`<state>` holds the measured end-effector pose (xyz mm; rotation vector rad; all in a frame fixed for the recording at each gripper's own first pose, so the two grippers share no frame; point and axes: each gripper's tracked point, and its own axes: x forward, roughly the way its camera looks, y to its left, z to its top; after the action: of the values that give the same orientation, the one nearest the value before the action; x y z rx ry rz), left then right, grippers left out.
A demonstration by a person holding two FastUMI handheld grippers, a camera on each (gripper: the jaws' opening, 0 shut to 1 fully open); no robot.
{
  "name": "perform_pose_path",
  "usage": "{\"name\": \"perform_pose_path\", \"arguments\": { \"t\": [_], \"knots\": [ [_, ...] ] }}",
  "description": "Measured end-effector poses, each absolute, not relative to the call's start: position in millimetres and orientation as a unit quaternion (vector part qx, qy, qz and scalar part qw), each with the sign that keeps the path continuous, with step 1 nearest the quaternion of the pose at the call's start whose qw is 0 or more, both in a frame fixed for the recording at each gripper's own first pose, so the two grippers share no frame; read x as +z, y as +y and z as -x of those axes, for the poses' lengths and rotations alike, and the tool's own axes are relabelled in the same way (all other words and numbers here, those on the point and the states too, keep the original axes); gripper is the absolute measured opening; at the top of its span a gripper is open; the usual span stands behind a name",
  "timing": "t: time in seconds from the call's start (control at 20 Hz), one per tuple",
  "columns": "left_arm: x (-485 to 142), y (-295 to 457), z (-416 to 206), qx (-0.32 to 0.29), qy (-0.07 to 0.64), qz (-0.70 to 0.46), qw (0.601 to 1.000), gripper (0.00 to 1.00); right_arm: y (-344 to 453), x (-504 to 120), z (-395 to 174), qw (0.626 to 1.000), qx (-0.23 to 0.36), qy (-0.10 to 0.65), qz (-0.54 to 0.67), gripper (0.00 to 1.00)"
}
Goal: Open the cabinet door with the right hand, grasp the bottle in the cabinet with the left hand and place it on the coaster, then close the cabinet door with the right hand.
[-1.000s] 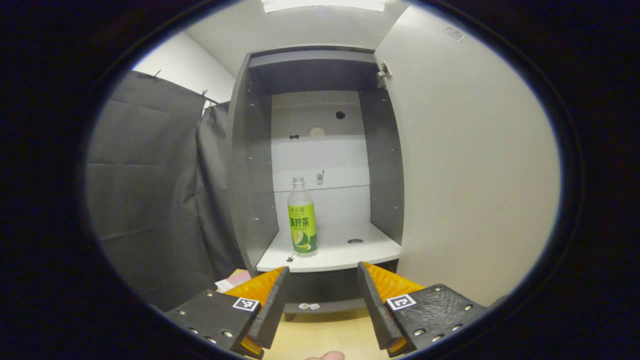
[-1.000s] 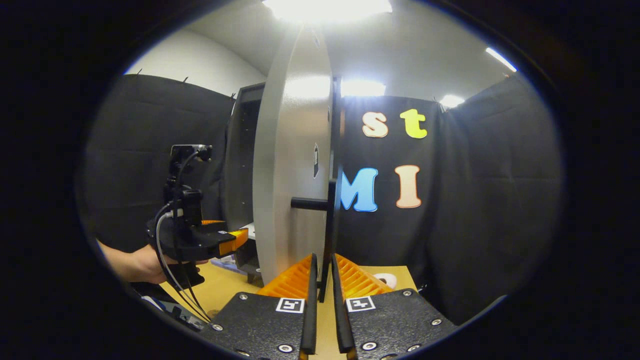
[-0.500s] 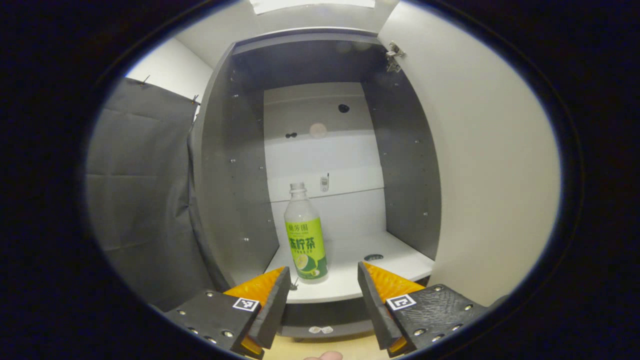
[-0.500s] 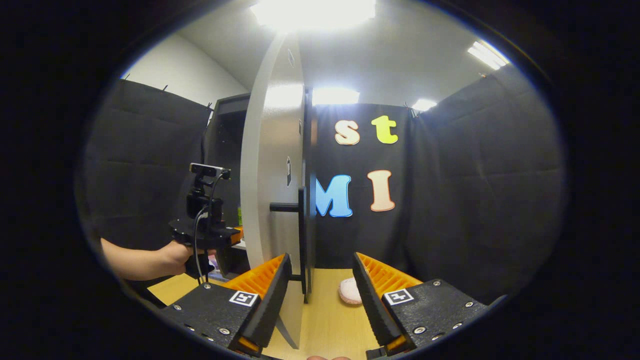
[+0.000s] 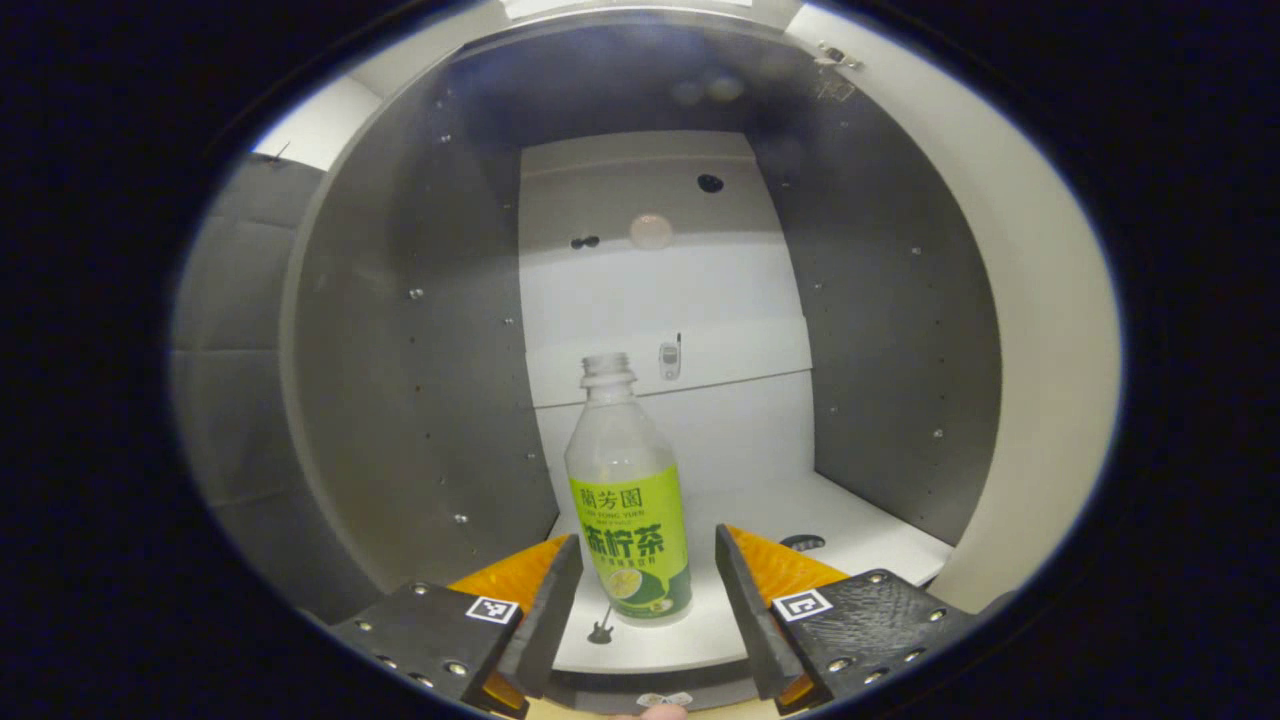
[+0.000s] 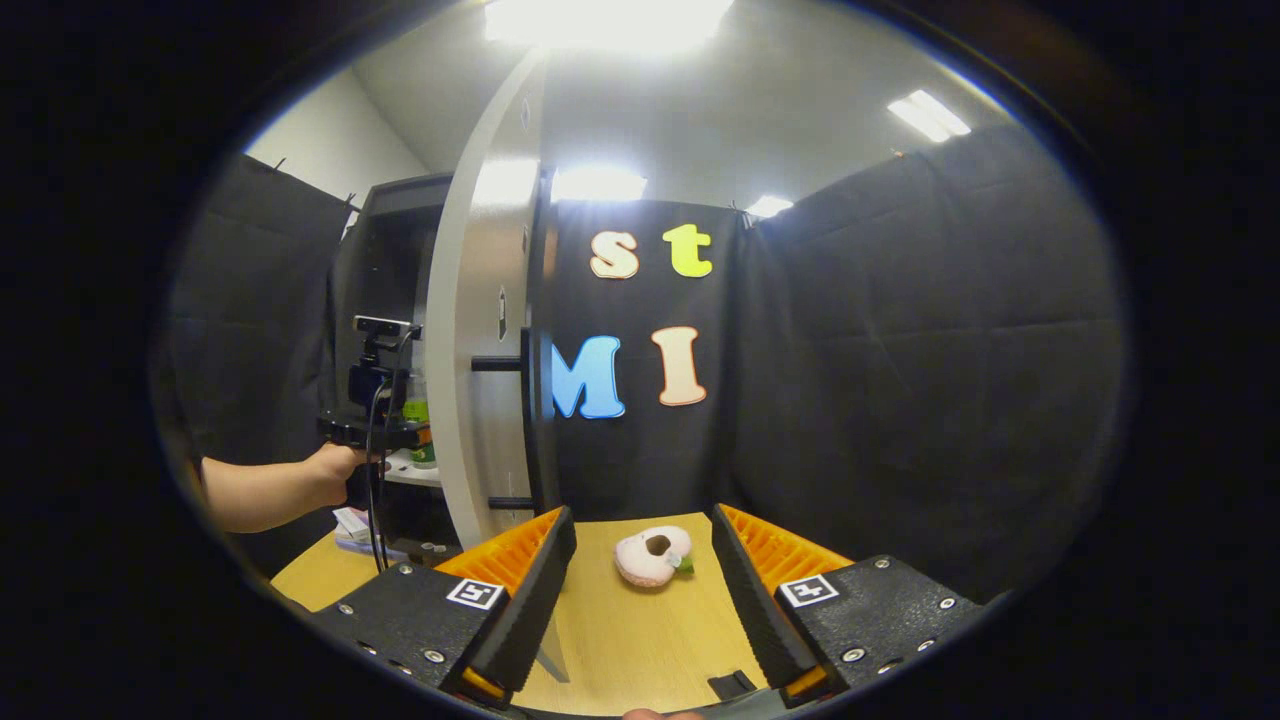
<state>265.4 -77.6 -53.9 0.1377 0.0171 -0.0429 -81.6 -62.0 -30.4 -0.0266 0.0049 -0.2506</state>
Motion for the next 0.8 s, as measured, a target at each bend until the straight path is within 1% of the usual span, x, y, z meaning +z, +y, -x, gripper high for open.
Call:
{"name": "perform_pose_path", "arguments": {
  "t": [0.05, 0.1, 0.15, 0.2, 0.3, 0.35, 0.4, 0.45, 0.5, 0.55, 0.65, 0.7, 0.8],
  "knots": [
    [-55.5, -73.6, -276.3, -0.016, 0.006, -0.076, 0.997, 0.81, -61.1, -33.1, 82.6, 0.991, -0.133, 0.004, 0.013, 0.85],
    [-57.0, -71.7, -285.1, -0.014, 0.008, -0.079, 0.997, 0.77, -60.3, -35.5, 85.4, 0.99, -0.141, 0.007, 0.016, 0.85],
    [-57.7, -74.3, -291.6, -0.02, 0.007, -0.077, 0.997, 0.81, -60.2, -37.4, 85.3, 0.989, -0.146, 0.011, 0.02, 0.85],
    [-56.8, -76.7, -297.8, -0.022, 0.005, -0.077, 0.997, 0.72, -57.9, -39.3, 86.6, 0.989, -0.149, 0.013, 0.024, 0.85],
    [-55.0, -81.5, -303.0, -0.028, 0.0, -0.077, 0.997, 0.81, -54.6, -46.9, 89.2, 0.988, -0.152, 0.024, 0.029, 0.85],
    [-55.4, -83.0, -303.9, -0.034, 0.001, -0.074, 0.997, 0.76, -52.7, -48.0, 85.2, 0.988, -0.152, 0.026, 0.029, 0.85],
    [-57.5, -84.7, -304.4, -0.038, 0.007, -0.075, 0.996, 0.76, -49.6, -46.6, 83.6, 0.988, -0.149, 0.025, 0.028, 0.84],
    [-60.4, -81.5, -303.9, -0.033, 0.011, -0.075, 0.997, 0.76, -46.9, -45.3, 80.9, 0.989, -0.146, 0.023, 0.028, 0.85],
    [-55.9, -80.9, -302.1, -0.03, 0.01, -0.073, 0.997, 0.72, -46.1, -43.1, 79.5, 0.989, -0.144, 0.02, 0.031, 0.85],
    [-57.7, -81.0, -305.3, -0.026, 0.008, -0.068, 0.997, 0.71, -47.3, -42.3, 77.8, 0.989, -0.142, 0.018, 0.035, 0.85],
    [-57.9, -76.0, -304.3, -0.02, 0.007, -0.063, 0.998, 0.7, -51.2, -43.3, 78.2, 0.989, -0.142, 0.018, 0.036, 0.84],
    [-58.8, -73.0, -303.8, -0.017, 0.009, -0.062, 0.998, 0.66, -53.0, -43.6, 79.4, 0.989, -0.14, 0.019, 0.032, 0.85],
    [-55.7, -64.6, -295.7, -0.011, 0.007, -0.057, 0.998, 0.66, -57.8, -45.7, 80.9, 0.99, -0.136, 0.022, 0.028, 0.85]
  ]
}}
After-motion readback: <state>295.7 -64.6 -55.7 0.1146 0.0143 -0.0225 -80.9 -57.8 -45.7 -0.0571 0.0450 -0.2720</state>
